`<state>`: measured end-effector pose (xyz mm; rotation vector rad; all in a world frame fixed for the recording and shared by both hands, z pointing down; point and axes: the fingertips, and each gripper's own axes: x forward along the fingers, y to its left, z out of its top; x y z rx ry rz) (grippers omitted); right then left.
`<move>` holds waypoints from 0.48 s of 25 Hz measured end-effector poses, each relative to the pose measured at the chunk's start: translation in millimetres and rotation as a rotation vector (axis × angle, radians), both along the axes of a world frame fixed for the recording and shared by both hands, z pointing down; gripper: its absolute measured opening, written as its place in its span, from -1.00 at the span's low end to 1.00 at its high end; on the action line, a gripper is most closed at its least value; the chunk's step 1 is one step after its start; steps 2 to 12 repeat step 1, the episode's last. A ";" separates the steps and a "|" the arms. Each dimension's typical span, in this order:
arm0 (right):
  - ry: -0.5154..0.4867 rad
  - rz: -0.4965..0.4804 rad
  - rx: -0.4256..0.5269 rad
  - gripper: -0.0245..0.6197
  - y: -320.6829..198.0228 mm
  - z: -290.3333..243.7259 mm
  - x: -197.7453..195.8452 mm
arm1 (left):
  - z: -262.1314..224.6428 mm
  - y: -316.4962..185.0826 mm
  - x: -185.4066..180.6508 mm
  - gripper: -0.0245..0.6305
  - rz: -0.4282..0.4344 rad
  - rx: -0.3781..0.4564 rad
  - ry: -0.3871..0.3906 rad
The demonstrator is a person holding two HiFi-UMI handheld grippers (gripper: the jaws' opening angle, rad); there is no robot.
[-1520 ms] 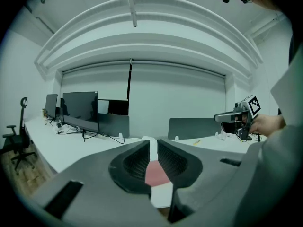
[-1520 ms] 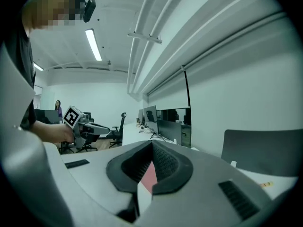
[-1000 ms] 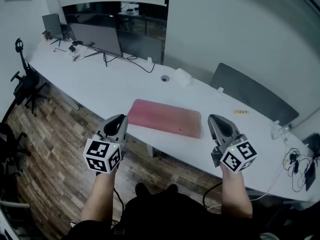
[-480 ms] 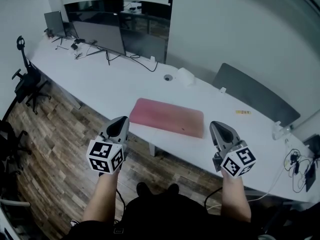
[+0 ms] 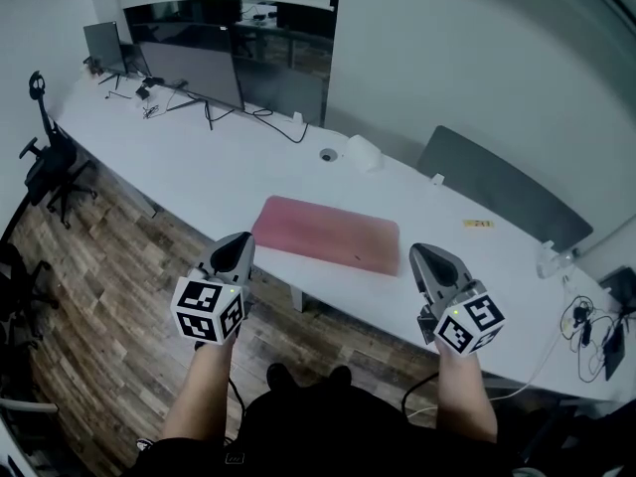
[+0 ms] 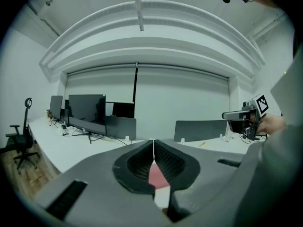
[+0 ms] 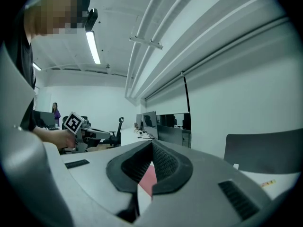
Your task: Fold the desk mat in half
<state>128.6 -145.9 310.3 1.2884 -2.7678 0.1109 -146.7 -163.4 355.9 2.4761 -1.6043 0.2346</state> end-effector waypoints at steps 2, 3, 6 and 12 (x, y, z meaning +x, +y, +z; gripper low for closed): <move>-0.003 0.001 -0.003 -0.92 -0.8 0.2 1.5 | 0.5 -0.5 0.3 -0.89 0.000 -0.003 0.001; -0.003 0.001 -0.003 -0.92 -0.8 0.2 1.5 | 0.5 -0.5 0.3 -0.89 0.000 -0.003 0.001; -0.003 0.001 -0.003 -0.92 -0.8 0.2 1.5 | 0.5 -0.5 0.3 -0.89 0.000 -0.003 0.001; -0.003 0.001 -0.003 -0.92 -0.8 0.2 1.5 | 0.5 -0.5 0.3 -0.89 0.000 -0.003 0.001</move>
